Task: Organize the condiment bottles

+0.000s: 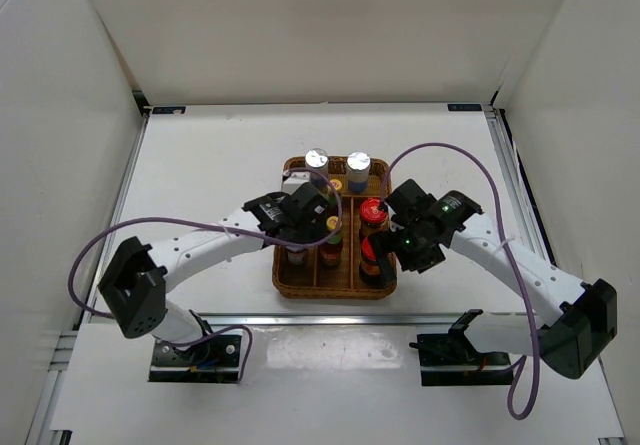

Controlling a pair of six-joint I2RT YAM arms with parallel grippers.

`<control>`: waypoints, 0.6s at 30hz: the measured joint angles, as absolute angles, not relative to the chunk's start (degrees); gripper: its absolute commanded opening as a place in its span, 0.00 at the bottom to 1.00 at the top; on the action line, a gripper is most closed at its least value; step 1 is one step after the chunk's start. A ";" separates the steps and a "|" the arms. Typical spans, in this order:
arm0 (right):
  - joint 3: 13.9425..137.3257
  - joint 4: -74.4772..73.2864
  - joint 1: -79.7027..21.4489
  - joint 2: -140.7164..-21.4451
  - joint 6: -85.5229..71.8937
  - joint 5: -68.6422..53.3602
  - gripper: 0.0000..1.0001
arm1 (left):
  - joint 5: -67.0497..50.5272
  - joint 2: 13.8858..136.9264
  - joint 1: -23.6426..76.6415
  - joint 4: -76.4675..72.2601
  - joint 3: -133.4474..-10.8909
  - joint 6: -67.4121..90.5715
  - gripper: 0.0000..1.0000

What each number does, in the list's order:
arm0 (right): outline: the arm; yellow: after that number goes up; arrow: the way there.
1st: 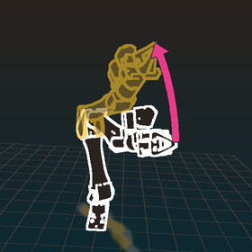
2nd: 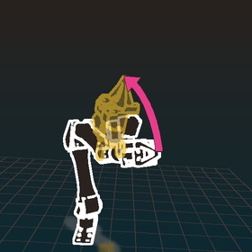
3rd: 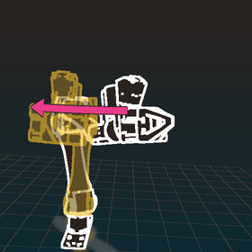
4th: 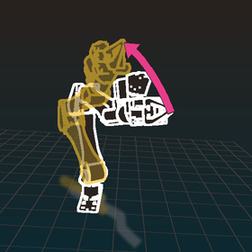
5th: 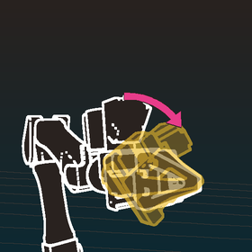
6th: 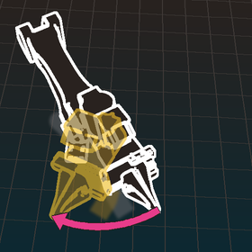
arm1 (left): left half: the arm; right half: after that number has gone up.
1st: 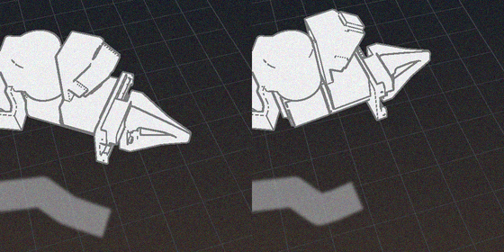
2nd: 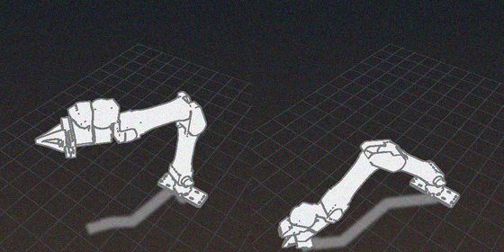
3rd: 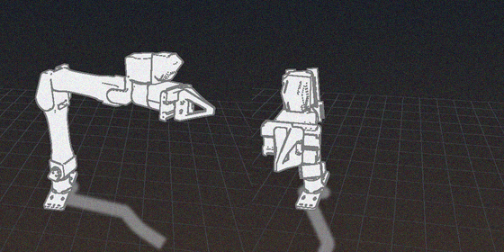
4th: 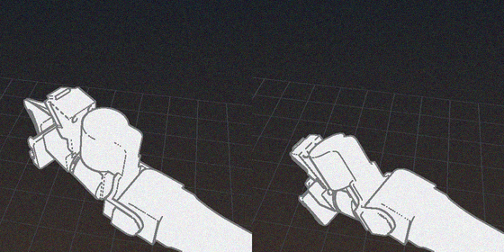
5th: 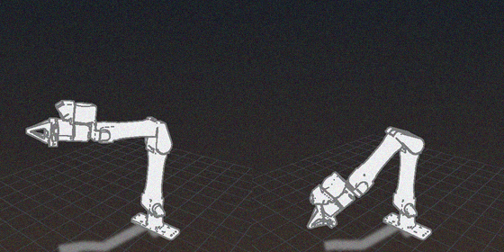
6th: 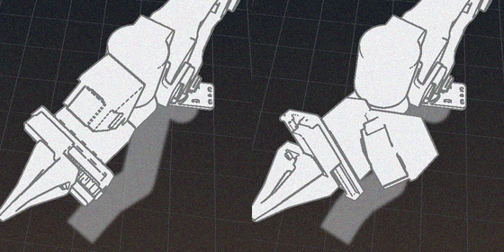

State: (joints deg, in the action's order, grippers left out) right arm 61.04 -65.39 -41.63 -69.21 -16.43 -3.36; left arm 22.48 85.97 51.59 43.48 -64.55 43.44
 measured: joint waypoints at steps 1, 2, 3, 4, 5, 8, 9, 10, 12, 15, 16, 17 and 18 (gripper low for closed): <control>61.04 -65.39 -41.63 -69.08 -16.43 -3.36 0.99 | 22.48 85.19 51.57 43.59 -64.69 43.59 1.00; 61.04 -65.39 -41.63 -69.01 -16.49 -3.29 0.99 | 22.50 83.90 51.55 44.01 -64.69 43.90 1.00; 61.04 -65.39 -41.63 -68.97 -16.51 -3.16 0.99 | 22.52 82.13 51.55 44.56 -64.69 44.10 1.00; 61.06 -65.39 -41.63 -68.97 -16.51 -3.14 0.99 | 22.61 80.16 51.48 44.93 -64.69 44.25 1.00; 61.08 -65.45 -41.63 -68.97 -16.53 -3.11 0.99 | 22.85 77.73 51.20 45.21 -64.69 44.25 1.00; 61.63 -65.98 -41.36 -68.88 -16.53 -3.05 0.99 | 24.56 68.20 50.48 45.39 -64.71 43.53 1.00; 62.06 -66.26 -41.30 -68.66 -16.56 -3.05 0.99 | 25.43 64.34 49.69 45.32 -64.69 42.78 1.00; 62.65 -66.59 -41.17 -68.31 -16.60 -3.03 0.99 | 26.28 61.10 48.73 45.25 -64.69 42.11 1.00; 64.62 -67.75 -40.69 -67.00 -17.12 -3.03 0.99 | 28.93 54.68 45.19 45.32 -64.60 40.45 1.00; 68.66 -69.47 -39.79 -63.92 -17.50 -2.76 0.99 | 34.68 47.55 38.00 45.01 -63.79 36.95 1.00; 70.32 -69.91 -39.59 -62.81 -17.47 -2.66 0.99 | 37.19 45.56 34.85 44.77 -63.40 34.72 1.00; 71.94 -70.19 -39.42 -61.78 -17.45 -2.59 0.99 | 38.54 45.08 33.43 44.60 -63.29 33.65 1.00; 73.82 -70.83 -39.40 -60.99 -17.26 -2.04 0.99 | 39.59 45.01 31.35 44.27 -63.29 31.05 1.00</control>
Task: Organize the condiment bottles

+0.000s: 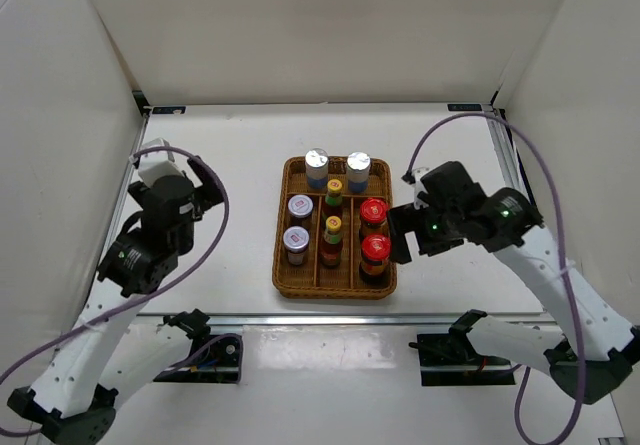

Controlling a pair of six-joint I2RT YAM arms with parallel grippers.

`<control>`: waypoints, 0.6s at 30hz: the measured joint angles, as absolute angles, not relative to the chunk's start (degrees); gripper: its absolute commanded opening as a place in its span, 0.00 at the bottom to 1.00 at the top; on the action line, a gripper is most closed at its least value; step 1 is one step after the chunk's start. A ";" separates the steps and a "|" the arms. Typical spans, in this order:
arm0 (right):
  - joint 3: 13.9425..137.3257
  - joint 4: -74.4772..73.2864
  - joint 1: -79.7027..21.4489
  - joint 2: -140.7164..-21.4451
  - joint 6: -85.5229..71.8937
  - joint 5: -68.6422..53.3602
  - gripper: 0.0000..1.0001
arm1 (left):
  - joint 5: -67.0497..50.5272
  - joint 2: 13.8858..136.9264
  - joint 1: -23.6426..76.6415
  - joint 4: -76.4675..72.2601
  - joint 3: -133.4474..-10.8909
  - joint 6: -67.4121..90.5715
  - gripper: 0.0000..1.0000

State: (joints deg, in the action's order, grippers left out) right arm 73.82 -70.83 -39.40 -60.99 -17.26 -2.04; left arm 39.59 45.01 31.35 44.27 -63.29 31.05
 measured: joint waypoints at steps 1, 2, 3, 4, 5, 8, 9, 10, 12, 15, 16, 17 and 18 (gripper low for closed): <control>75.83 -71.33 -39.40 -60.53 -16.88 -1.34 0.99 | 40.38 45.76 29.15 43.70 -63.31 28.29 1.00; 78.13 -71.81 -39.40 -60.31 -16.29 -0.49 0.99 | 41.06 47.20 27.49 43.27 -63.37 26.41 1.00; 80.75 -72.38 -39.40 -60.40 -15.77 0.51 0.99 | 41.65 49.36 25.61 42.89 -63.64 24.58 1.00; 83.26 -72.40 -39.40 -60.55 -15.16 2.17 0.99 | 42.22 51.75 24.14 42.41 -63.79 23.40 1.00; 85.38 -72.38 -39.40 -60.73 -14.55 4.03 0.99 | 43.00 54.30 22.61 41.85 -63.81 22.55 1.00; 91.98 -72.58 -39.40 -61.76 -12.86 11.18 0.99 | 43.68 60.51 18.92 41.01 -63.16 22.17 1.00; 93.58 -72.49 -39.40 -62.15 -12.51 13.61 0.99 | 43.64 61.06 17.98 40.62 -62.17 22.33 1.00; 95.42 -72.60 -39.40 -62.59 -11.97 16.71 0.99 | 43.55 60.93 17.28 40.29 -61.14 22.55 1.00; 98.28 -71.85 -39.40 -63.02 -10.98 23.14 0.99 | 43.16 59.66 16.21 39.29 -59.07 22.94 1.00; 99.22 -68.62 -39.35 -61.04 -7.20 31.99 0.99 | 42.83 56.99 16.05 37.47 -56.18 24.56 1.00; 99.37 -67.55 -39.33 -60.10 -5.37 34.11 0.99 | 42.39 55.96 16.05 36.75 -55.11 25.50 1.00; 99.74 -66.59 -39.35 -59.22 -3.57 36.29 0.99 | 41.85 55.09 15.99 36.32 -54.19 26.28 1.00; 100.12 -65.71 -39.35 -58.67 -2.07 38.11 0.99 | 40.99 54.26 15.84 35.86 -53.25 27.09 1.00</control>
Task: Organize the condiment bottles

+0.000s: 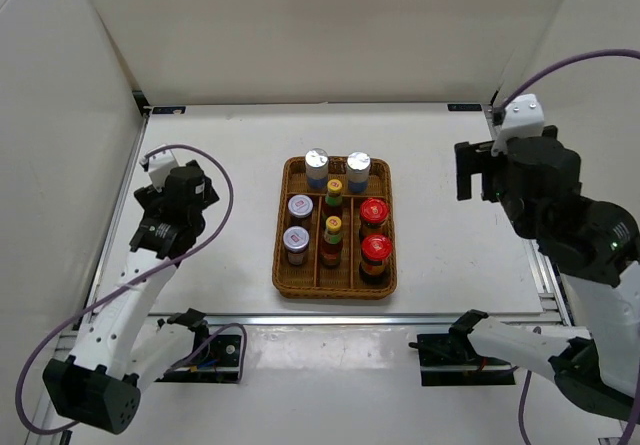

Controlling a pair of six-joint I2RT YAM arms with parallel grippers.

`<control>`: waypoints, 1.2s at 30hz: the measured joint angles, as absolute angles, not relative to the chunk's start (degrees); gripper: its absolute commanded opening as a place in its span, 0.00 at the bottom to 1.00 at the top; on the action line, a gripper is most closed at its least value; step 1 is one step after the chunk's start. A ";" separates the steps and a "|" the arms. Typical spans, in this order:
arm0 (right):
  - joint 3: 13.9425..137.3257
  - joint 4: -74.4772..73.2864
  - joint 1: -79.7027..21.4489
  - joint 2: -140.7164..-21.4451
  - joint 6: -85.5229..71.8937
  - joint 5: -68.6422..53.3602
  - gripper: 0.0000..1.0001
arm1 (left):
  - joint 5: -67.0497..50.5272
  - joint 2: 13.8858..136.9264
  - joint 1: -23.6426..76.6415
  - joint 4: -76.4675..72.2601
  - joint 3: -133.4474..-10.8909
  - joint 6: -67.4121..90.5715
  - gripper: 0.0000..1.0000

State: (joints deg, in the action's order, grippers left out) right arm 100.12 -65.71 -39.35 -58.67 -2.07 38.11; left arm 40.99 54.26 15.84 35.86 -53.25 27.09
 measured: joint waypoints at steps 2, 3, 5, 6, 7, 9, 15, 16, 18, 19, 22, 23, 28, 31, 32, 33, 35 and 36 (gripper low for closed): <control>100.49 -64.34 -39.35 -57.76 -0.10 40.77 0.99 | 39.13 52.51 15.75 35.09 -51.16 29.34 1.00; 100.53 -64.16 -39.33 -57.45 0.38 41.65 0.99 | 38.24 51.51 15.68 34.92 -49.95 30.70 1.00; 100.57 -64.16 -39.33 -57.47 0.43 42.46 0.99 | 36.91 48.90 15.66 34.52 -46.98 33.58 1.00; 100.60 -64.40 -39.33 -58.02 0.36 42.19 0.99 | 36.42 47.70 15.64 34.54 -45.74 34.72 1.00; 100.60 -64.60 -39.33 -58.72 0.21 41.76 0.99 | 36.07 46.57 15.62 34.61 -44.82 35.64 1.00; 100.60 -65.17 -39.33 -60.77 -0.56 40.58 0.99 | 35.73 44.56 15.57 34.59 -43.48 36.56 1.00; 100.66 -71.79 -39.33 -70.32 -8.27 35.94 0.99 | 39.27 38.30 16.01 33.39 -39.18 37.60 1.00; 100.66 -72.79 -39.33 -71.92 -9.72 34.63 0.99 | 40.49 37.08 16.29 32.34 -38.15 37.41 1.00; 100.44 -74.26 -39.33 -74.06 -12.14 31.48 0.99 | 42.19 34.30 17.17 28.82 -35.42 34.26 1.00; 100.44 -74.87 -39.33 -74.48 -13.15 30.28 0.99 | 41.98 32.86 17.54 25.78 -33.56 30.59 1.00; 102.00 -76.66 -39.35 -75.70 -15.49 27.59 0.99 | 37.76 29.91 17.91 15.44 -28.14 19.03 1.00; 103.00 -76.90 -39.35 -76.29 -16.08 26.87 0.99 | 37.04 29.15 18.02 11.70 -26.24 16.71 1.00; 105.23 -76.84 -39.35 -77.73 -17.45 24.77 0.99 | 35.90 27.31 18.20 -5.30 -16.56 8.62 1.00; 106.43 -77.23 -39.35 -77.65 -17.52 23.31 0.99 | 35.18 29.43 18.17 -14.66 -11.22 4.73 1.00; 107.24 -77.28 -39.35 -77.67 -17.47 22.74 0.99 | 35.16 30.61 18.11 -17.28 -9.78 4.03 1.00; 108.27 -77.28 -39.35 -77.67 -17.43 22.26 0.99 | 35.00 32.32 18.04 -20.34 -8.25 3.46 1.00; 110.52 -77.25 -39.35 -77.65 -17.37 21.65 0.99 | 34.13 36.64 17.67 -26.22 -5.58 2.50 1.00; 111.28 -77.19 -39.35 -77.65 -17.34 21.47 0.99 | 33.50 38.94 17.47 -28.36 -4.80 2.28 1.00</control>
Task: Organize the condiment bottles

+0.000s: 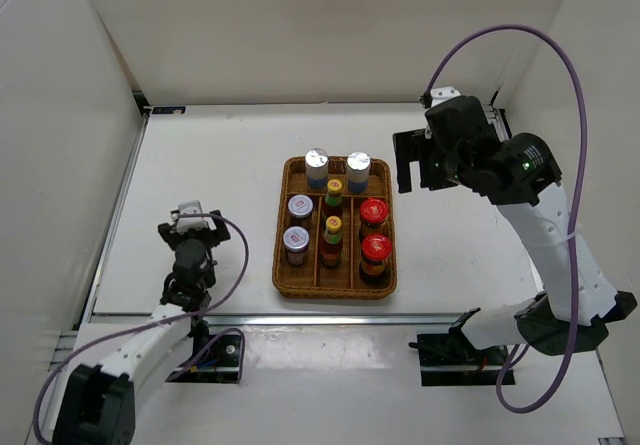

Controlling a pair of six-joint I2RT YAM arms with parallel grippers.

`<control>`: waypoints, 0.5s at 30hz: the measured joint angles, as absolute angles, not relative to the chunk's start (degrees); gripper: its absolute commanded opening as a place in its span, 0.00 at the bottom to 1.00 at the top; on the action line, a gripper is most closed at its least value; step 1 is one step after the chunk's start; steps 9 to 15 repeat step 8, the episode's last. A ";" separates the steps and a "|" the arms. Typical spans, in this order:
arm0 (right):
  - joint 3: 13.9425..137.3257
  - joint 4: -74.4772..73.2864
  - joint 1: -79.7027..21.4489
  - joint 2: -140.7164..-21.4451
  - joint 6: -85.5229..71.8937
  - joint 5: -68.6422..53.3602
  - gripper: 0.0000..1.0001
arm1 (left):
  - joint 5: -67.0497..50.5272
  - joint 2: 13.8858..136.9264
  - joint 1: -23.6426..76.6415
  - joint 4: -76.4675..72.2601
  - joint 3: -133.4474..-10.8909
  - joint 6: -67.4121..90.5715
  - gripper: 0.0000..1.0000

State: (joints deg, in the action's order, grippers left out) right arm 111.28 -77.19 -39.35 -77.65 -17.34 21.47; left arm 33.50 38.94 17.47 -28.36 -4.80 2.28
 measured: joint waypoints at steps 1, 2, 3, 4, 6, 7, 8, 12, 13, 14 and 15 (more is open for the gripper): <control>111.81 -77.12 -39.35 -77.62 -17.32 21.39 0.99 | 32.80 41.85 16.93 -30.83 -4.27 2.04 1.00; 112.12 -77.10 -39.35 -77.58 -17.32 21.32 0.99 | 31.75 44.91 16.36 -33.06 -4.12 1.89 1.00; 112.20 -77.12 -39.35 -77.56 -17.32 21.28 0.99 | 30.79 48.05 15.68 -35.31 -4.12 1.72 1.00; 112.22 -77.12 -39.35 -77.58 -17.30 21.28 0.99 | 29.76 51.05 14.79 -37.82 -4.12 1.67 1.00; 112.16 -77.12 -39.35 -77.73 -17.30 21.28 0.99 | 27.53 56.40 12.93 -41.87 -4.12 1.50 1.00; 111.85 -76.99 -39.35 -77.76 -17.28 21.30 0.99 | 26.50 59.16 12.01 -43.70 -4.27 1.48 1.00; 111.46 -77.14 -39.35 -77.76 -17.26 21.34 0.99 | 25.45 61.84 11.11 -45.39 -4.64 1.45 1.00; 111.46 -77.14 -39.35 -77.76 -17.26 21.34 0.99 | 25.45 61.84 11.11 -45.39 -4.64 1.45 1.00; 111.46 -77.14 -39.35 -77.76 -17.26 21.34 0.99 | 25.45 61.84 11.11 -45.39 -4.64 1.45 1.00; 111.46 -77.14 -39.35 -77.76 -17.26 21.34 0.99 | 25.45 61.84 11.11 -45.39 -4.64 1.45 1.00; 111.46 -77.14 -39.35 -77.76 -17.26 21.34 0.99 | 25.45 61.84 11.11 -45.39 -4.64 1.45 1.00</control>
